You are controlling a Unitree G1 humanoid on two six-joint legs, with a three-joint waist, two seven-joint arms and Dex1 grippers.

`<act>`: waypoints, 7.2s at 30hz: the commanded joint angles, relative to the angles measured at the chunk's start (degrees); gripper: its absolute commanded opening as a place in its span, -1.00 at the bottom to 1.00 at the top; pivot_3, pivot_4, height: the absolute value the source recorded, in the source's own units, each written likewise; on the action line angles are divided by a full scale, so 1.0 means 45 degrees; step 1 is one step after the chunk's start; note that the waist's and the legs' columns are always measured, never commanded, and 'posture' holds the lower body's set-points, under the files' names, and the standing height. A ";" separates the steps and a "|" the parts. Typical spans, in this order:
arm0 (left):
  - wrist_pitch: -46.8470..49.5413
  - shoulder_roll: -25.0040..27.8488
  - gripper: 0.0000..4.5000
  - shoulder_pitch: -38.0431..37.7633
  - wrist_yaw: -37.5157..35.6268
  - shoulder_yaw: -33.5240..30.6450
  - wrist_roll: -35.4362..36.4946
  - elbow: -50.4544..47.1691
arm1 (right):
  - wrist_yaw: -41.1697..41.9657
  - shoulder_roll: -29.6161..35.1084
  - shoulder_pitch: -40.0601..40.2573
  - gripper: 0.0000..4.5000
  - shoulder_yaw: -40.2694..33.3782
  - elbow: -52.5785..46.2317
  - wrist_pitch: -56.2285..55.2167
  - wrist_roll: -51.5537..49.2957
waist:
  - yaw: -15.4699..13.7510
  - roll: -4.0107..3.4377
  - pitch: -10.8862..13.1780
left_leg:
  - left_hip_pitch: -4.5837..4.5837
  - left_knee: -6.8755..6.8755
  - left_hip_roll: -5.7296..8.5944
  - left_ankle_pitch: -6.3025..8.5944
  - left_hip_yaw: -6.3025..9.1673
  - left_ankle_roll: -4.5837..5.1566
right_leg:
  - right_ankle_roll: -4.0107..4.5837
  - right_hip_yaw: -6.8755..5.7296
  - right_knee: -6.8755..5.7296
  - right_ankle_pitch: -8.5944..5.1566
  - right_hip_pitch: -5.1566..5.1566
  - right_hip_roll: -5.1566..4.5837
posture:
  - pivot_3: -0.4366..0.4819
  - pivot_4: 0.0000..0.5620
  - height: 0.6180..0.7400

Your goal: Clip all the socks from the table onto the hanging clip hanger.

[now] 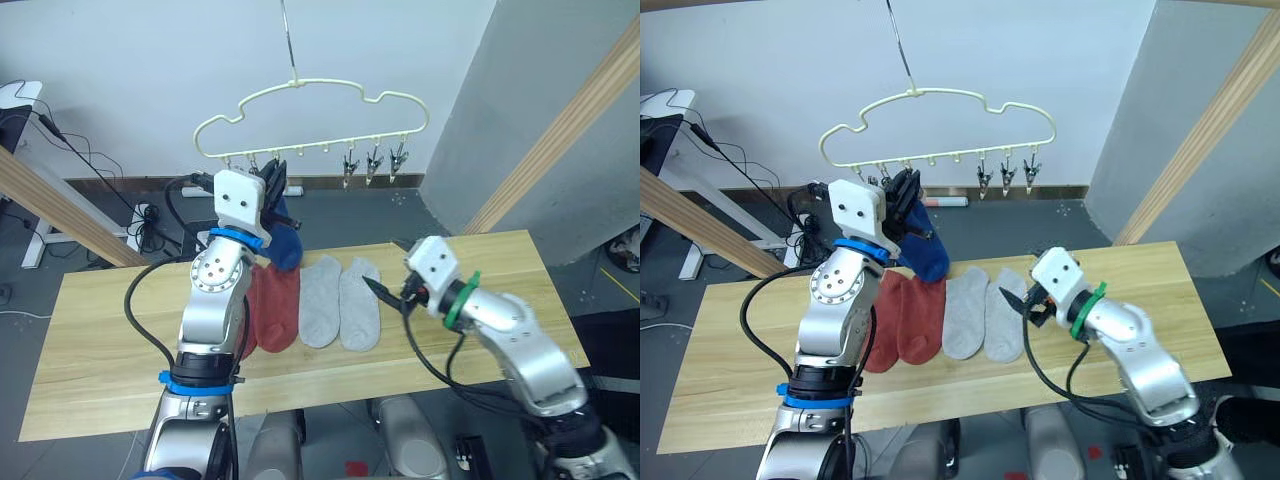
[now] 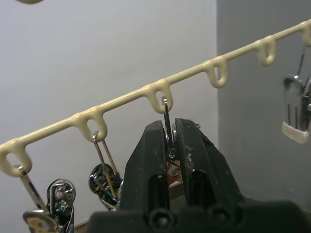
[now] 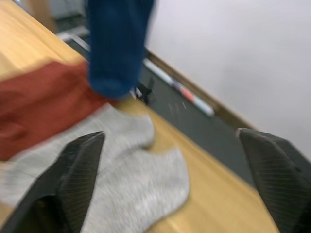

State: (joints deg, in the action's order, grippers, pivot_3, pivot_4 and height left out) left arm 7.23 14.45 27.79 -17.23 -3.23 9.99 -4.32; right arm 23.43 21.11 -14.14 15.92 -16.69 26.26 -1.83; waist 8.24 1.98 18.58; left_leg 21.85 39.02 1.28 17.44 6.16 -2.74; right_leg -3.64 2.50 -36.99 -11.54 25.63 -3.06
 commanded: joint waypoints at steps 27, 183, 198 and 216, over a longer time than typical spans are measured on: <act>0.2800 0.1445 -1.00 0.0363 -0.2714 -0.0729 0.2823 -0.1371 | -0.1667 -0.3317 -0.1709 -0.99 0.0227 0.7717 -0.3810 0.2047 | -0.0034 -0.0025 0.0025 | 0.0002 -0.0010 0.0002 0.0000 0.0013 -0.0001 | 0.0001 -0.0001 0.0000 0.0001 0.0006 0.0000 | -0.53 0.26 0.89; 0.3289 0.5956 -0.02 -0.2334 -0.7708 -0.0997 0.4468 -0.4309 | -0.1846 -0.4892 -0.6601 -0.12 -0.1510 0.1598 0.1535 0.0427 | -0.0045 -0.0028 0.0026 | 0.0064 -0.0025 -0.0011 -0.0004 -0.0023 -0.0012 | 0.0027 -0.0013 -0.0027 0.0016 0.0117 -0.0015 | -0.46 0.03 0.89; 0.3134 0.5131 -0.02 -0.2811 -0.6606 -0.0291 0.3488 -0.4207 | -0.2018 -0.4957 -0.6649 -0.99 -0.1672 0.1713 0.1325 0.0328 | -0.0047 -0.0028 0.0025 | 0.0064 -0.0023 -0.0011 -0.0004 -0.0024 -0.0012 | 0.0029 -0.0012 -0.0030 0.0017 0.0117 -0.0015 | -0.47 0.04 0.89; 0.1610 -0.0258 0.95 -0.2332 -0.1437 0.2942 -0.1234 0.2296 | -0.1901 -0.4874 -0.6718 -1.00 -0.1681 0.1671 0.1563 0.0231 | -0.0024 -0.0031 0.0017 | 0.0060 -0.0008 -0.0006 -0.0005 -0.0028 -0.0009 | 0.0041 -0.0010 -0.0055 0.0027 0.0117 -0.0018 | -0.55 0.09 0.89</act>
State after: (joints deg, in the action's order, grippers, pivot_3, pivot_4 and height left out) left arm 16.09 14.28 16.80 -25.54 9.70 5.45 4.56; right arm 14.77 -0.59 -43.45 8.35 -7.05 33.68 0.33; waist 8.13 1.84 18.66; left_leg 22.12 38.99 1.25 17.42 6.04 -2.78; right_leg -3.46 2.45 -37.24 -11.41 26.15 -3.15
